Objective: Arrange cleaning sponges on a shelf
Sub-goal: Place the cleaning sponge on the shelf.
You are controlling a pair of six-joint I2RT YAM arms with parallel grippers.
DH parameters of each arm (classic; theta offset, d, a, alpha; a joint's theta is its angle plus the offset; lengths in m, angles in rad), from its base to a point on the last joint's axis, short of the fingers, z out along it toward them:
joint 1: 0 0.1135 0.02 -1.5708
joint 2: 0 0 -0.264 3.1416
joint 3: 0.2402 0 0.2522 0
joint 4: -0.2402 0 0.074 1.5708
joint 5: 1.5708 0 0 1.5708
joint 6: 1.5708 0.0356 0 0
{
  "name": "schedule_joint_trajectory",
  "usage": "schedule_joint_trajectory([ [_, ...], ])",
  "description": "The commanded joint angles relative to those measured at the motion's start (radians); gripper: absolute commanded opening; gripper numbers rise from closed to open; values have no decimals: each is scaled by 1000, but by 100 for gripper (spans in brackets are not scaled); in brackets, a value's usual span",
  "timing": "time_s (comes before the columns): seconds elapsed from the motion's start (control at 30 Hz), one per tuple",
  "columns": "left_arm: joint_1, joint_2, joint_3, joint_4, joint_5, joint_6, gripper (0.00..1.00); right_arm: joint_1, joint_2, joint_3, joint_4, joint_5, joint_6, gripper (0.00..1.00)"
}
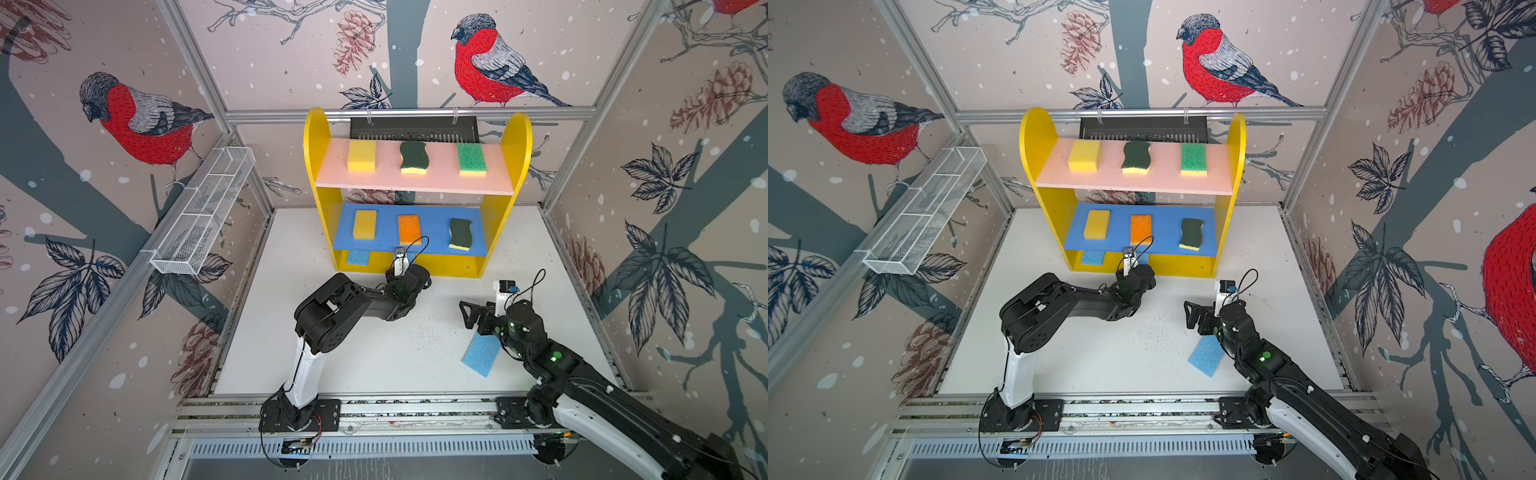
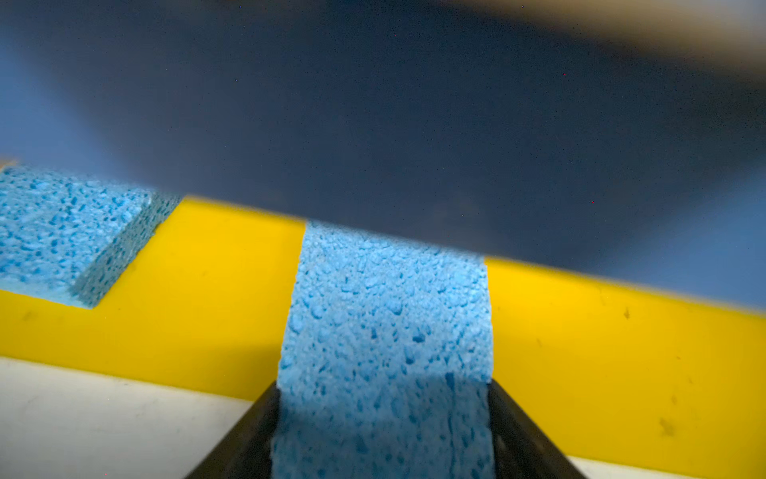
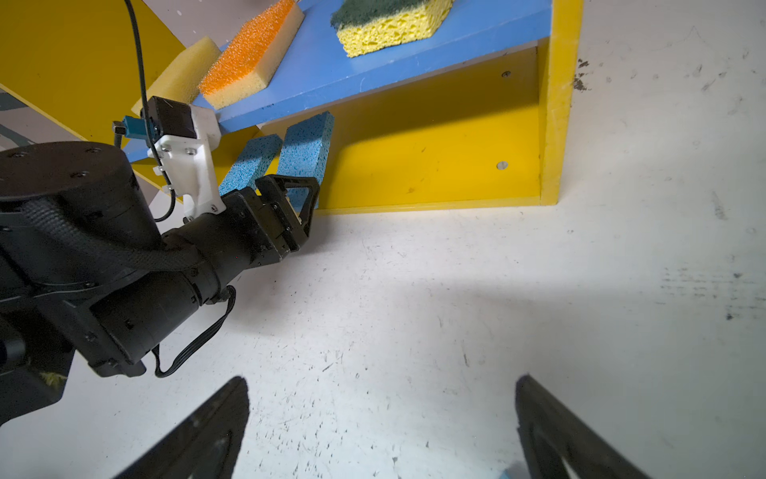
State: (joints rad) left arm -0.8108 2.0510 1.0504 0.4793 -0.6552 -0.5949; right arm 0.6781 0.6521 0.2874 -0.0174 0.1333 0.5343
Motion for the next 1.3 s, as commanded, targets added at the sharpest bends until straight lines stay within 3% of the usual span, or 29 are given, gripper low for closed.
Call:
schedule_joint_trajectory([
  [0.0,-2,-4,5,-55,0,3,72,0,-4,0,9,-1,17,100],
  [1.27,-4,-13,54,-155,-15,39,81,1,-21,11,-10,8,19,100],
])
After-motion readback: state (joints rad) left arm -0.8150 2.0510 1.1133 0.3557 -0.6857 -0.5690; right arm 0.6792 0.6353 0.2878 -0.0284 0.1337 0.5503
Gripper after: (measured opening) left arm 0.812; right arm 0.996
